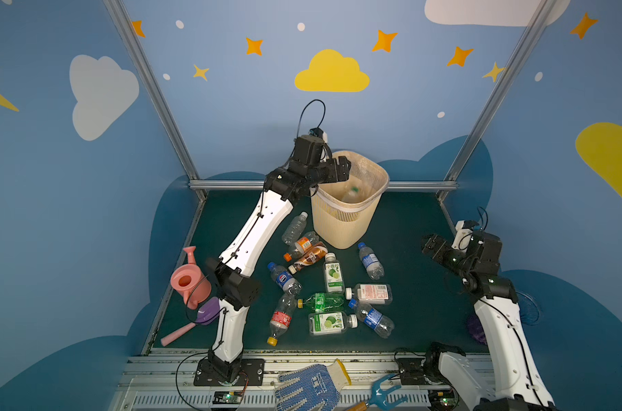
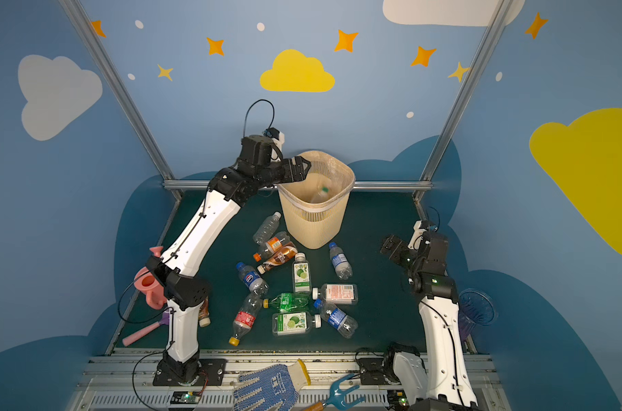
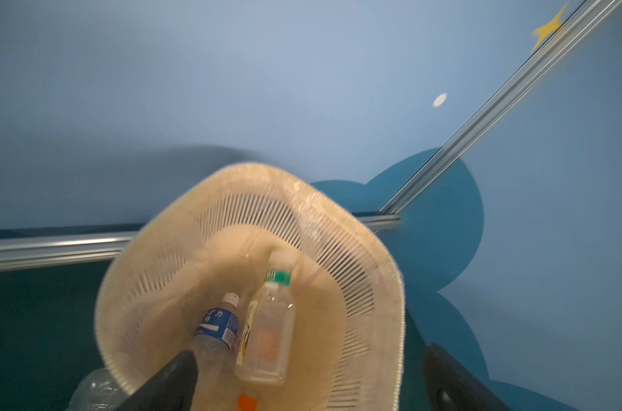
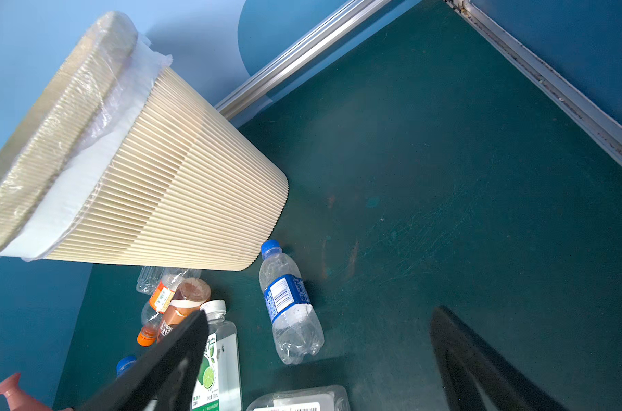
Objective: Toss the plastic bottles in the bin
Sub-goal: 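Grasp the green-labelled bottle with the left gripper and drop it into the bin, then lower the left gripper onto the brown coffee bottle and grasp it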
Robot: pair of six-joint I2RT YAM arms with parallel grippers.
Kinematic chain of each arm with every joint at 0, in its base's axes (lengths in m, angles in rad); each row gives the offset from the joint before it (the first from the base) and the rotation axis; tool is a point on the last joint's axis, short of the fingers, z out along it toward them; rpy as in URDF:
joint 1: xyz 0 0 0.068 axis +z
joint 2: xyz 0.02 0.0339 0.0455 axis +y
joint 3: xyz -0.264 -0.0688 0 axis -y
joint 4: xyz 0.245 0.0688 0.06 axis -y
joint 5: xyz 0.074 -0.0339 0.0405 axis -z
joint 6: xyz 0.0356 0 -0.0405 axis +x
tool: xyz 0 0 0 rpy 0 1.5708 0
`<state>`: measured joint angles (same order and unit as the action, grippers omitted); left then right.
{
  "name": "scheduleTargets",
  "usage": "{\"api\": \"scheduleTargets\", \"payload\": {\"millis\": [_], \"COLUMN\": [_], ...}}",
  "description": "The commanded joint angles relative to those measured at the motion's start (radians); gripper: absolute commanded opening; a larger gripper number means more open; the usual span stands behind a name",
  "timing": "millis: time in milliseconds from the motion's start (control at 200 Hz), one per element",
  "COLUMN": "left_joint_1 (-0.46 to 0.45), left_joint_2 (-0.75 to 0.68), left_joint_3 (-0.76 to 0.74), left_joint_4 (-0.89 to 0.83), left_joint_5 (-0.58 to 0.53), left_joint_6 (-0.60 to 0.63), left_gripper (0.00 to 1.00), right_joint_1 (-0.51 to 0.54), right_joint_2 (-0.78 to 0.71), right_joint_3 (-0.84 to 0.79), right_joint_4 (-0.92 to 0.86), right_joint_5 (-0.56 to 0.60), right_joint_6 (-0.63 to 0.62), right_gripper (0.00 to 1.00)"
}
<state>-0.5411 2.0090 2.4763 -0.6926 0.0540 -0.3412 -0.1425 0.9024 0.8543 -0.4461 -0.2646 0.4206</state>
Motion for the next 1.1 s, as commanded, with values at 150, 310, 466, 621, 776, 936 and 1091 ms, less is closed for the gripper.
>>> {"api": "scheduleTargets", "payload": {"millis": [150, 310, 466, 621, 776, 936, 1091], "left_joint_1": [0.008, 0.014, 0.085, 0.193, 0.289, 0.347, 0.378], "left_joint_2": [-0.422, -0.612, -0.786, -0.976, -1.065, -1.096, -1.056], "left_joint_3": [-0.296, -0.654, -0.995, -1.299, -1.508, -1.673, -1.764], "left_joint_4": [0.159, 0.183, 0.105, 0.008, -0.117, -0.113, -0.045], "left_joint_5": [-0.153, -0.319, -0.389, -0.393, -0.39, -0.357, -0.326], "left_joint_6": [0.103, 0.074, -0.06, -0.188, -0.249, -0.292, -0.323], "left_gripper": [1.0, 1.0, 1.0, 1.0, 1.0, 1.0, 1.0], "right_joint_1": [-0.005, -0.005, -0.005, -0.005, -0.005, -0.004, -0.004], "right_joint_2": [0.003, 0.019, 0.041, 0.084, 0.127, 0.145, 0.141], "right_joint_3": [-0.029, -0.041, -0.063, -0.075, -0.072, -0.079, -0.081], "right_joint_4": [0.011, 0.033, 0.06, 0.086, 0.104, 0.113, 0.109], "right_joint_5": [-0.033, -0.053, -0.057, -0.076, -0.116, -0.125, -0.114], "right_joint_6": [0.025, 0.03, 0.028, 0.033, 0.035, 0.044, 0.041], "right_gripper": [0.97, 0.97, 0.97, 0.97, 0.97, 0.97, 0.97]}}
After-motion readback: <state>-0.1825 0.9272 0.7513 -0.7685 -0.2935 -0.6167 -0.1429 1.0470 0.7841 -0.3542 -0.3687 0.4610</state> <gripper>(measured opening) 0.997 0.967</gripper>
